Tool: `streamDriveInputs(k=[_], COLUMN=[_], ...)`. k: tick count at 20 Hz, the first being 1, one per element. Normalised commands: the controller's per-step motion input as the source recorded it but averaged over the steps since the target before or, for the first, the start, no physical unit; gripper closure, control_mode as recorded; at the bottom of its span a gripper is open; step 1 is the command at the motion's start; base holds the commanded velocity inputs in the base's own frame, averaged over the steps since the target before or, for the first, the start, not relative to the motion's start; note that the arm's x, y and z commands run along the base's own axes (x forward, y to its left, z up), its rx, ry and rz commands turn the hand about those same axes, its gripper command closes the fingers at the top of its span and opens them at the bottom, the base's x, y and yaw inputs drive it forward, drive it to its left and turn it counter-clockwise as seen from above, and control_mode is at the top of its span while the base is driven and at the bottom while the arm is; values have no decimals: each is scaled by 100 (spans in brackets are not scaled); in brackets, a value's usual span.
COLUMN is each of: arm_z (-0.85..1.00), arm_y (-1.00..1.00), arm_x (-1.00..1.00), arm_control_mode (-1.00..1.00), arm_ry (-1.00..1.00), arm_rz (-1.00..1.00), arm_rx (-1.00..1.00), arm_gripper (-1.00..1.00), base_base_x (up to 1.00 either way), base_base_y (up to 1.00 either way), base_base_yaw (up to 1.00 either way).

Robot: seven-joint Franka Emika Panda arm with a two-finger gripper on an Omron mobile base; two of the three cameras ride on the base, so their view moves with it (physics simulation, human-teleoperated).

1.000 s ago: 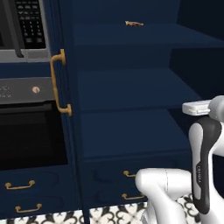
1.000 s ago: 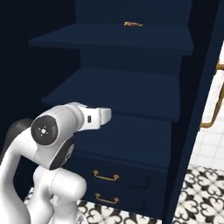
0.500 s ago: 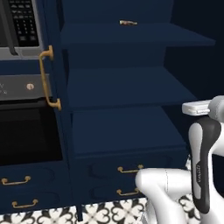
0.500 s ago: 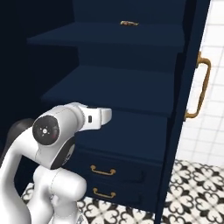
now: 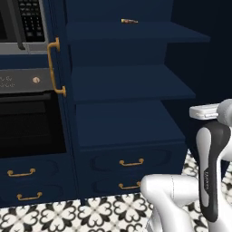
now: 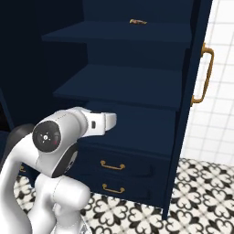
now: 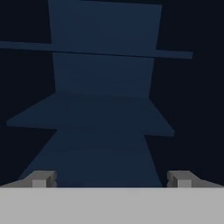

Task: Pick the honey bottle and place it on the digital scale for weighing, and close the cabinet.

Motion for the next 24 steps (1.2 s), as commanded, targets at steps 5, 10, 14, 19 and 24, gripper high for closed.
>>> streamDriveInputs(k=[5,10,14,19,24], arm_z=[0,0,0,2,7], arm_y=[0,0,0,-30,-20], arm_x=[0,0,-14,-76,-100], arm_control_mode=[100,100,-100,-100,-100], arm_ry=[0,0,-3,-13,-35], arm_rz=[0,0,0,-4,-10], arm_rx=[0,0,0,0,10], arm_gripper=[-100,-100,-100,-100,-100], base_base_x=[0,0,-2,0,0], base_base_y=[0,0,0,0,0], base_base_yaw=[0,0,0,0,0])
